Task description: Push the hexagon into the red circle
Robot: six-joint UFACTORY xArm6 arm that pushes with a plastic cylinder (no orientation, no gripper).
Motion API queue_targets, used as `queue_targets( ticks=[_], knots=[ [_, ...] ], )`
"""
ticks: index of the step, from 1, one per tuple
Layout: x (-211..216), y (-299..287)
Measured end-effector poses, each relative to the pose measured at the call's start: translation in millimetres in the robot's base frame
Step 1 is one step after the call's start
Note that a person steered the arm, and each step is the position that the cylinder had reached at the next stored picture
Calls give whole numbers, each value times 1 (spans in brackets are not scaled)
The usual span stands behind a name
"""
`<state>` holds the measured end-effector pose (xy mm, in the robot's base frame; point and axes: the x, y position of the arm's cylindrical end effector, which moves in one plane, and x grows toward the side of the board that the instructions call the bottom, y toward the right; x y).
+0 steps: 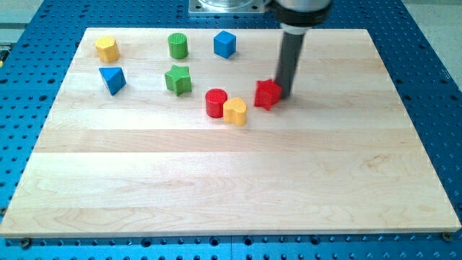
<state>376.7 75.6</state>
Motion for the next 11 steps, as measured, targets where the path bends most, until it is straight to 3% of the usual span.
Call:
queue_targets(
  ticks=[1,2,3,4,5,6,7,8,10,11],
  knots=[
    [-6,-10],
    [4,-60],
    [4,-38],
    [-46,-58],
    [-68,-124],
    [-62,-241],
    [-81,-313],
    [-58,-381],
    [-131,-315],
    [-168,-316]
  ],
)
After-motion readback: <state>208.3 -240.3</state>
